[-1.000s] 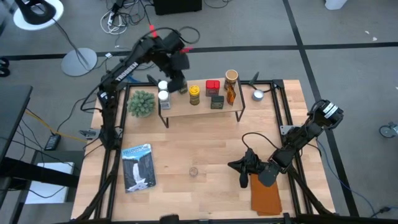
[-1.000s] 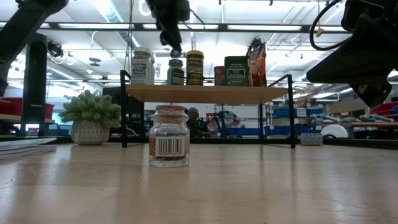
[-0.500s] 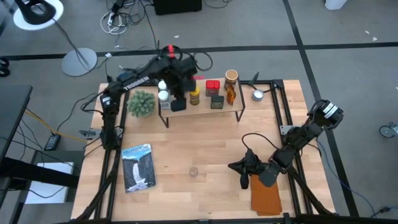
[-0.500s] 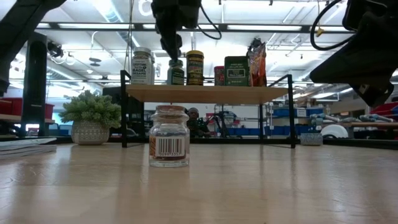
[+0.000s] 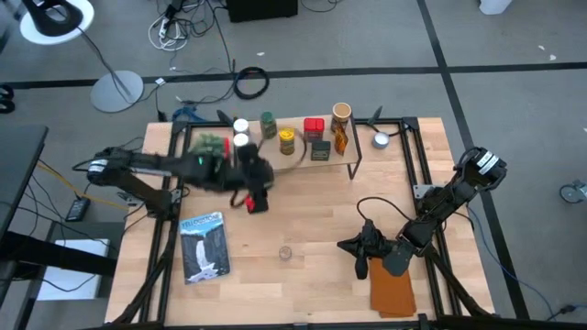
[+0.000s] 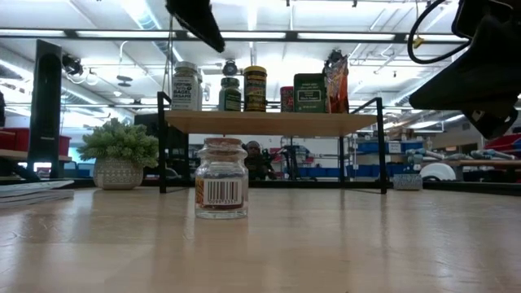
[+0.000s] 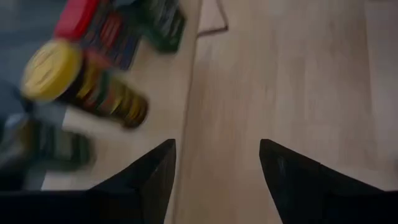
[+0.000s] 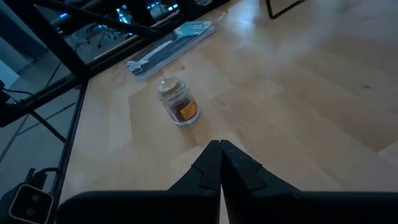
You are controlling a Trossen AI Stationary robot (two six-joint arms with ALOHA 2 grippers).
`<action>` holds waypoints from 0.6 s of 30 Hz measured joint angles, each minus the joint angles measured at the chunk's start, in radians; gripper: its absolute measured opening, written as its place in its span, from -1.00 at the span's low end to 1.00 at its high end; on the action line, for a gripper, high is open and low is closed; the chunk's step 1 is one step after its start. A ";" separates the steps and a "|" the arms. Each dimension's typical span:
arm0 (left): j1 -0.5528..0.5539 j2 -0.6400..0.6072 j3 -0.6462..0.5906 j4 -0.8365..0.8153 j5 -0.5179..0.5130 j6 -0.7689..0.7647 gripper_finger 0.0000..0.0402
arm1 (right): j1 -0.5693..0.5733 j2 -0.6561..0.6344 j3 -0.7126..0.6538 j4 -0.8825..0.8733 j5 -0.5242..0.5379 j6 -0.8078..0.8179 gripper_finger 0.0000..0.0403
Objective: Shelf spices
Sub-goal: Put the green seasoning bottle on the shelf
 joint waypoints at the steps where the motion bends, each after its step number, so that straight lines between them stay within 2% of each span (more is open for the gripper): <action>1: -0.023 -0.010 -0.059 0.084 -0.026 0.037 0.18 | -0.001 0.000 0.000 0.000 0.000 -0.003 -0.98; 3: -0.043 -0.014 -0.149 0.234 -0.040 0.118 0.18 | -0.002 0.000 0.000 0.000 0.001 -0.003 -0.98; 6: -0.028 -0.012 -0.222 0.339 -0.053 0.193 0.18 | -0.001 0.000 0.000 0.009 0.002 -0.002 -0.99; 11: 0.054 -0.012 -0.242 0.315 -0.162 0.249 0.18 | -0.001 0.000 0.000 0.033 0.002 -0.002 -0.97; 18: 0.166 -0.008 -0.242 0.358 -0.148 0.381 0.18 | -0.001 0.000 0.000 0.035 0.002 -0.012 -0.99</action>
